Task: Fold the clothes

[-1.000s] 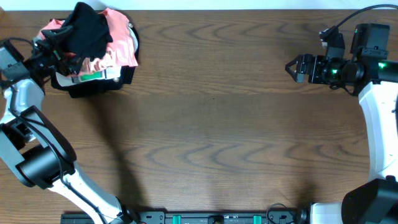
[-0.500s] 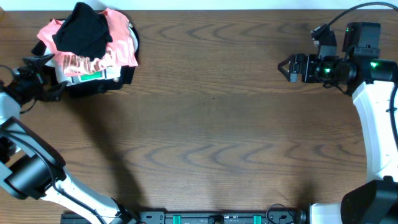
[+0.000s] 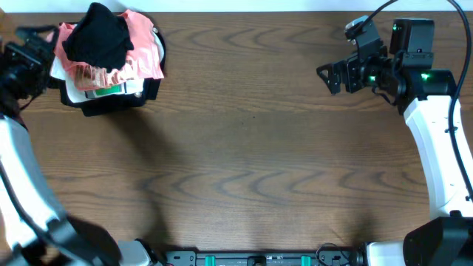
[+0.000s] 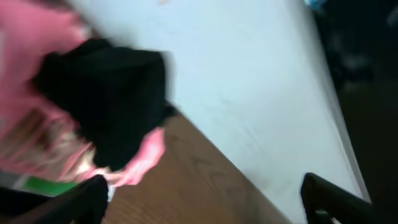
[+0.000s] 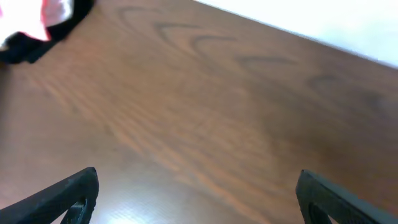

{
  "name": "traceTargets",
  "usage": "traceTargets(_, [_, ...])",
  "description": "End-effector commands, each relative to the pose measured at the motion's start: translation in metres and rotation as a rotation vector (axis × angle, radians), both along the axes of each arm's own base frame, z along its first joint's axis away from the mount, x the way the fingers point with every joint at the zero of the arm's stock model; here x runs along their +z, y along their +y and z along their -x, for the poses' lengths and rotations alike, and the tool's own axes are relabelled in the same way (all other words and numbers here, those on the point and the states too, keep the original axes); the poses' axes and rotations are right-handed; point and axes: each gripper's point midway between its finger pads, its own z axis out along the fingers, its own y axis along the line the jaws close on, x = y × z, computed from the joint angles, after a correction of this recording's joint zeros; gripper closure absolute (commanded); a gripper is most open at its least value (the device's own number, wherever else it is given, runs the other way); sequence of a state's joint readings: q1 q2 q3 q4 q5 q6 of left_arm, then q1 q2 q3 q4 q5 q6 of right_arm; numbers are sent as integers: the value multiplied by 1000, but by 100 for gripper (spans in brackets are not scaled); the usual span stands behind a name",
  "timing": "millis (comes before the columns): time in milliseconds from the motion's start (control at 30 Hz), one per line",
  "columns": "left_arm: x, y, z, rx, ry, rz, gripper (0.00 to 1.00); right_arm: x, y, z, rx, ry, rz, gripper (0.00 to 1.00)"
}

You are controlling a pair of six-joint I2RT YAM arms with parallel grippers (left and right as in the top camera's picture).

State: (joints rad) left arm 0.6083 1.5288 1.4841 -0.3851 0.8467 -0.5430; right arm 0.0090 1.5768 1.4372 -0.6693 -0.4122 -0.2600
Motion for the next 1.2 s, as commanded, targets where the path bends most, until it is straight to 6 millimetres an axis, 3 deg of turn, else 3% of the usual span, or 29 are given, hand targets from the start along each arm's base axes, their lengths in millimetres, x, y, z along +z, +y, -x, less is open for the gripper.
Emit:
traceTargets(0, [43,-37,14,-91,-115,-212,2,2,-18,-8,-57,-38,110,1])
traceTargets(133, [62,-96,34,-272,-201,-421,2,-1,-32,-10,-117,-36,172,1])
traceTargets(267, [58,-146,56,-452,-234,-555,2,-3,-33,-9,-118,-27,175,1])
traceTargets(467, [40,-184,76,-572,-157,-470,2,-5,-33,-7,-116,-16,176,1])
traceTargets(600, [54,-235,96,-774,-247,-344,2,-5,-33,-7,-116,-16,176,1])
traceTargets(667, [54,-249,99,-814,-260,-349,2,-5,-33,-7,-117,-16,176,1])
traceTargets(800, [54,-262,103,-854,-266,-344,2,-5,-33,-7,-116,-16,176,1])
traceTargets(933, [47,-261,108,-896,-295,-424,2,-5,-33,-7,-117,-16,176,1])
traceTargets(1067, [20,-257,123,-995,-296,-601,2,-5,-33,-7,-117,-16,176,1])
traceTargets(1167, [-12,-241,132,-994,-124,-678,2,-5,-33,-7,-117,-16,176,1])
